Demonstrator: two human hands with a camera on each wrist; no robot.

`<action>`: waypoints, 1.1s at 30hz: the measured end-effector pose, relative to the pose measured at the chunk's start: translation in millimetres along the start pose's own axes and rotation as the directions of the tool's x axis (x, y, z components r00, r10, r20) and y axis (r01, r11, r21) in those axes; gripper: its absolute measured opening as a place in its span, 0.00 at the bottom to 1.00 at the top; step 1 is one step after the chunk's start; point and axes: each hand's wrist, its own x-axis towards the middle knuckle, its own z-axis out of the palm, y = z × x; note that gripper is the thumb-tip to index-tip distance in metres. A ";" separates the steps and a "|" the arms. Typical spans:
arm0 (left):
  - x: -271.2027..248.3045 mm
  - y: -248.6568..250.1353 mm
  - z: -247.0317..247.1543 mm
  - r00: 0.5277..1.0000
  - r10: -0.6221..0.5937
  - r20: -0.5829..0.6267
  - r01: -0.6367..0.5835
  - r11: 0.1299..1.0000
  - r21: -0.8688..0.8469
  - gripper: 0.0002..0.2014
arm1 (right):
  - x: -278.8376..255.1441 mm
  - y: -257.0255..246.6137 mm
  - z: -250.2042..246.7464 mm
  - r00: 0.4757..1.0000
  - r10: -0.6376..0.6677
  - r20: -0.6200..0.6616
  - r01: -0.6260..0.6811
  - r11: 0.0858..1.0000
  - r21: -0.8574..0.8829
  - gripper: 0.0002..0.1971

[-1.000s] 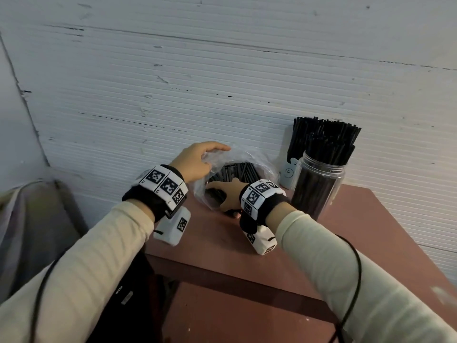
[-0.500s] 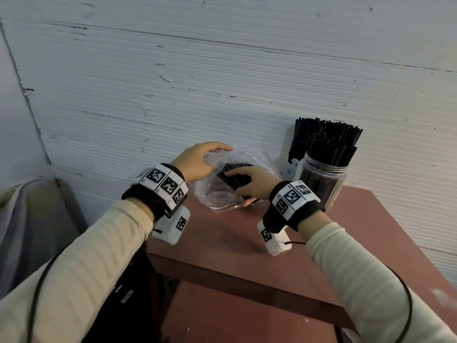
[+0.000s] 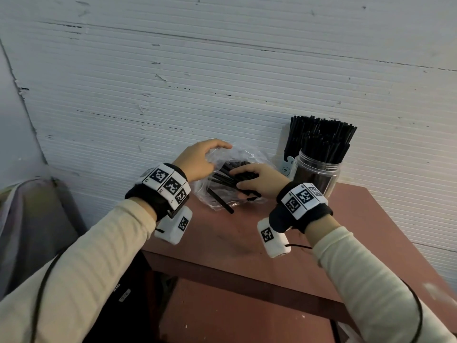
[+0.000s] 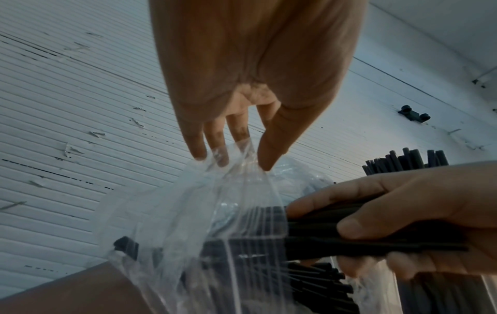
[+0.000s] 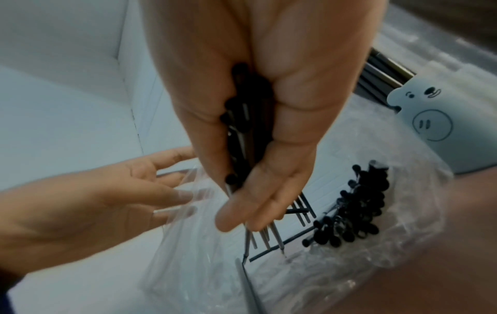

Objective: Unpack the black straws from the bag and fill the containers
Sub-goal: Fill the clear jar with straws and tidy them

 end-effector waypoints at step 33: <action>-5.5 103.8 77.1 0.986 0.153 0.068 -0.142 0.978 -0.154 0.04 | -140.9 -42.2 -101.6 0.978 -0.187 -0.088 0.178 0.979 -0.102 0.23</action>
